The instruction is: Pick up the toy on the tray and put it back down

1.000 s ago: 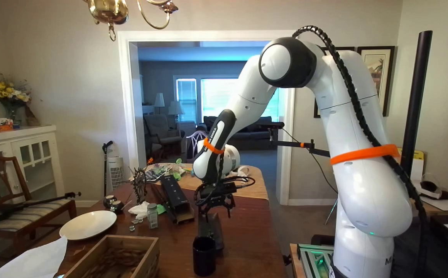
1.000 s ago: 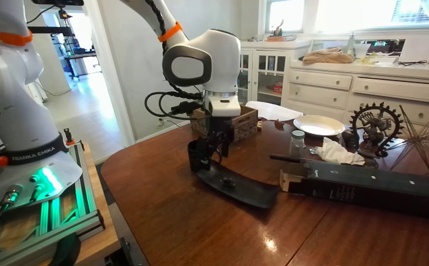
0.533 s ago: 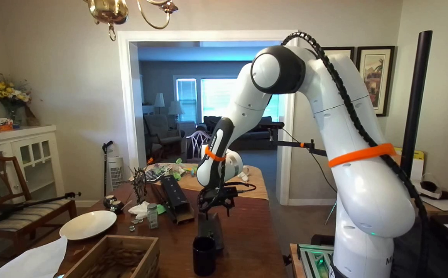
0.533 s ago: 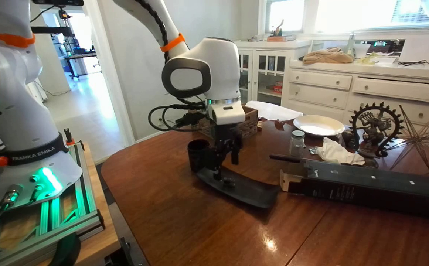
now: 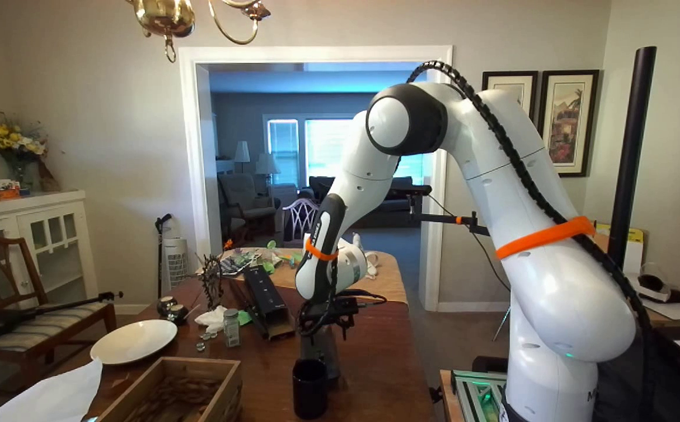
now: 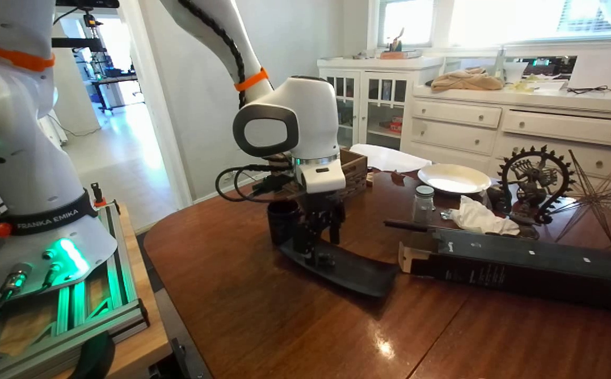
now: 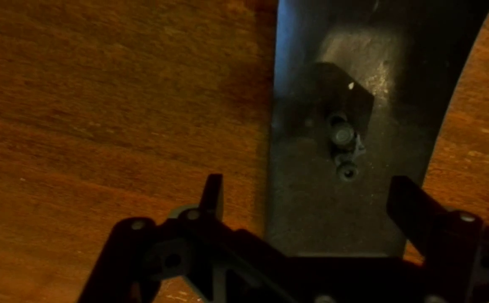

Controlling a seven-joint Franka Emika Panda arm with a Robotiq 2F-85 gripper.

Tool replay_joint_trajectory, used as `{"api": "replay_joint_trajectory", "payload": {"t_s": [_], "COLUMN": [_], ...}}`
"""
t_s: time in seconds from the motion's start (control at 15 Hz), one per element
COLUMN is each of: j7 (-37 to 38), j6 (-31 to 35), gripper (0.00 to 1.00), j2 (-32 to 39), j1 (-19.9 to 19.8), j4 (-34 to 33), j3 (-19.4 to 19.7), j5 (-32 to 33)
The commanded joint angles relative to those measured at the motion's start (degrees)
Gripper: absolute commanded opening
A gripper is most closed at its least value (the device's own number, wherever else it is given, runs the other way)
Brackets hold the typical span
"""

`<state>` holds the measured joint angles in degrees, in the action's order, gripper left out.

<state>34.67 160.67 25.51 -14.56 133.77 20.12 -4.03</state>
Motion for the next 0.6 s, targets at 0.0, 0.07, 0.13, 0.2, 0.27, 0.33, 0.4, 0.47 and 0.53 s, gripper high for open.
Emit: {"api": "replay_joint_trajectory", "payload": {"t_s": [0.0,0.07,0.13,0.2,0.27,0.33,0.4,0.47,0.53], "j7": [-0.42,-0.43,-0.42,-0.29,-0.30,-0.22,-0.33,-0.28,-0.28], "j6": [2.74,3.35,3.82,4.84,5.55,6.24,6.76,7.09,7.40], "gripper": [1.00,1.00,1.00,1.00,1.00,1.00,1.00,1.00,1.00], "j2": [2.63,3.04,3.41,3.80,4.13,4.36,4.64,4.89,5.10], "j1": [1.09,1.13,1.13,1.10,1.12,1.33,1.32,1.49,1.60], "j4": [-0.66,-0.75,-0.85,-0.87,-0.94,-0.93,-0.92,-0.93,-0.98], "j3": [0.06,-0.03,-0.08,-0.24,-0.38,-0.21,-0.28,-0.15,-0.15], "j5": [-4.31,-5.18,-5.95,-6.88,-7.66,-8.15,-8.78,-9.18,-9.60]}}
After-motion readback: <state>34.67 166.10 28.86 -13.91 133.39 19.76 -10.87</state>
